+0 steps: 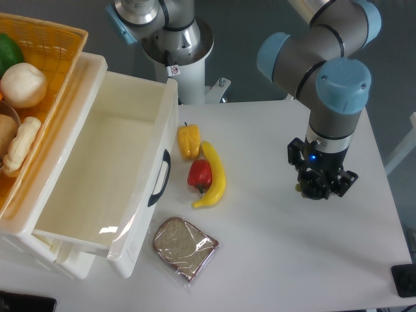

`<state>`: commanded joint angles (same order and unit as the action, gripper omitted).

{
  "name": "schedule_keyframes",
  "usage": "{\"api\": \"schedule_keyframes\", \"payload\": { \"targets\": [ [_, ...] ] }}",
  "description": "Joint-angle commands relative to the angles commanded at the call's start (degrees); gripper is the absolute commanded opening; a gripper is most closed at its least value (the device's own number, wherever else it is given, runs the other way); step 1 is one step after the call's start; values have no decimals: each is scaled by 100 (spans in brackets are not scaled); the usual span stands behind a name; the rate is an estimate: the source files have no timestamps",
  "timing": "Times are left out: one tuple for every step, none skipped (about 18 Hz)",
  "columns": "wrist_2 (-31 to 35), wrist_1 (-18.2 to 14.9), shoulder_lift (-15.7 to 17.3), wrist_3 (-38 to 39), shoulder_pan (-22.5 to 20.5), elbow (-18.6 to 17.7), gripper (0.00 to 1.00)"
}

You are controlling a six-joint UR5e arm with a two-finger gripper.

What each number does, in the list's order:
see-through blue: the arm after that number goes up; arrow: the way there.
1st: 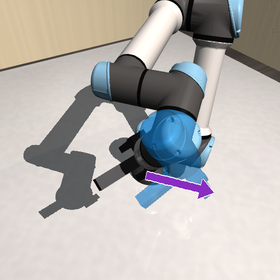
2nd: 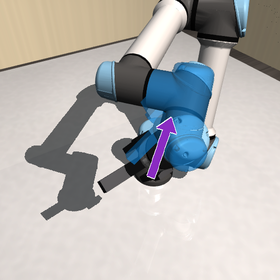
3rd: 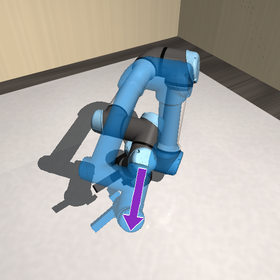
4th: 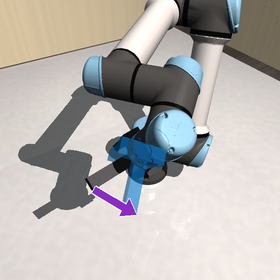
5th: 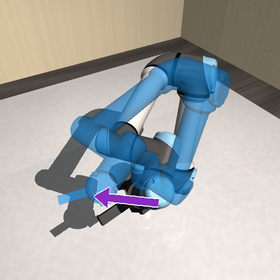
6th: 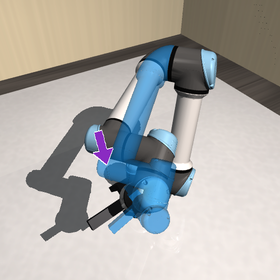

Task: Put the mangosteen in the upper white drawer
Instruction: 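Move the gripper toward the yellow pepper beside the drawer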

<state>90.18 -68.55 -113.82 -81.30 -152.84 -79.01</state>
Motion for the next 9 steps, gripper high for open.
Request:
{"api": "schedule_keyframes", "payload": {
  "targets": [
    [0,0,0,0,0,0,5],
    [-26,-9,9,9,9,0,5],
    [-35,-9,17,18,17,0,5],
    [-87,-18,61,52,18,0,5],
    [-114,-35,122,114,26,-17,5],
    [-201,-122,193,132,26,-18,5],
    [-324,-219,272,132,9,-52,5],
    [-404,-281,351,88,9,-114,4],
    [-465,-290,465,62,26,-227,4]
  ]
}}
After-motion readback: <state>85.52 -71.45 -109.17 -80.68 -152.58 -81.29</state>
